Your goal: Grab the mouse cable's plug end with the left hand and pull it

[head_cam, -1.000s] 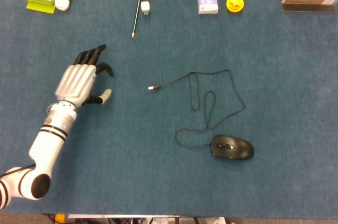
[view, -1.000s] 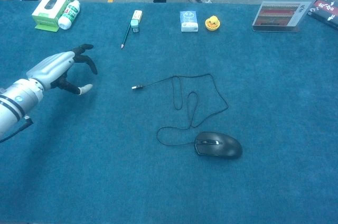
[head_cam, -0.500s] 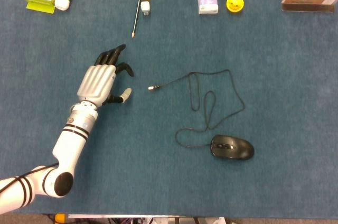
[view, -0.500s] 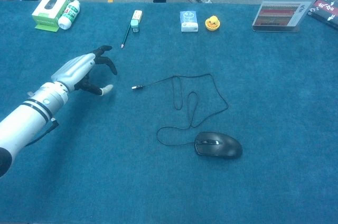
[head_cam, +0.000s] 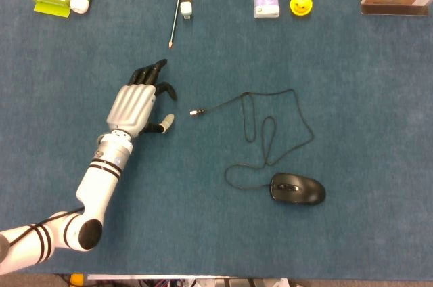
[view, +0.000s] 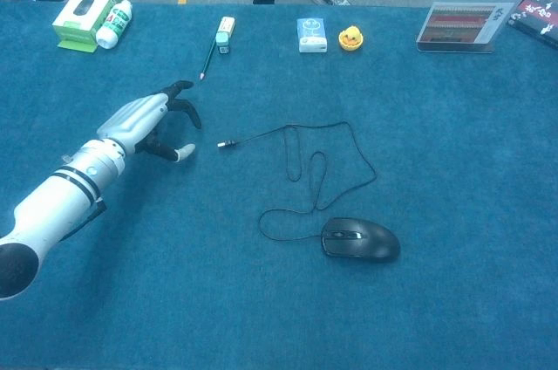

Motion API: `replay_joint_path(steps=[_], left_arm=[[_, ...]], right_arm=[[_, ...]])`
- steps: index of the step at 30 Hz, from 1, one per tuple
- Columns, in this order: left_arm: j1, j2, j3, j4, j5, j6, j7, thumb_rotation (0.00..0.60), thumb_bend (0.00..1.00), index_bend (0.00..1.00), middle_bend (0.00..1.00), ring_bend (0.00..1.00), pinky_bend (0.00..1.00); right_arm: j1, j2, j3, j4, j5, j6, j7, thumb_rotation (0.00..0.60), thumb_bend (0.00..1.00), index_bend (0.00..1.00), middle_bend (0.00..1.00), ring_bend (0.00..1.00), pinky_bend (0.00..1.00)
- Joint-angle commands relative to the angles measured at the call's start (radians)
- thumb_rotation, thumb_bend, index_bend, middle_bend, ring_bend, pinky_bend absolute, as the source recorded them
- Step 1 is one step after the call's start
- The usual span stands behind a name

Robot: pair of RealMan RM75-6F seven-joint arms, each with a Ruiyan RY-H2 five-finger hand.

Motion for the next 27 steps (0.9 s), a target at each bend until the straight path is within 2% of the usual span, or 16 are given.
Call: replay_joint_path(steps=[1, 12, 19, 27], left_arm=[[-0.005, -0.009, 0.000, -0.004, -0.001, 0.003, 0.015, 0.600, 0.33, 0.40, 0.00, 0.00, 0.04], [-0.024, -0.056, -0.012, -0.017, -0.036, 0.005, 0.085, 0.600, 0.33, 0.41, 0.00, 0.00, 0.04], [-0.032, -0.078, -0.027, -0.007, -0.078, -0.005, 0.112, 0.600, 0.33, 0.41, 0.00, 0.00, 0.04], [-0.047, -0.093, -0.034, -0.002, -0.084, -0.010, 0.126, 0.600, 0.33, 0.43, 0.00, 0.00, 0.04]], right_arm=[[-0.002, 0.002, 0.000, -0.004, -0.005, 0.006, -0.003, 0.600, 0.00, 0.16, 0.06, 0.07, 0.29], [-0.031, 0.016, -0.006, -0.017, -0.037, 0.057, 0.005, 0.600, 0.00, 0.16, 0.06, 0.07, 0.29], [-0.052, 0.053, -0.002, -0.031, -0.079, 0.106, 0.106, 0.600, 0.00, 0.16, 0.07, 0.07, 0.29], [-0.063, 0.066, 0.006, -0.027, -0.073, 0.125, 0.123, 0.600, 0.00, 0.16, 0.08, 0.07, 0.29]])
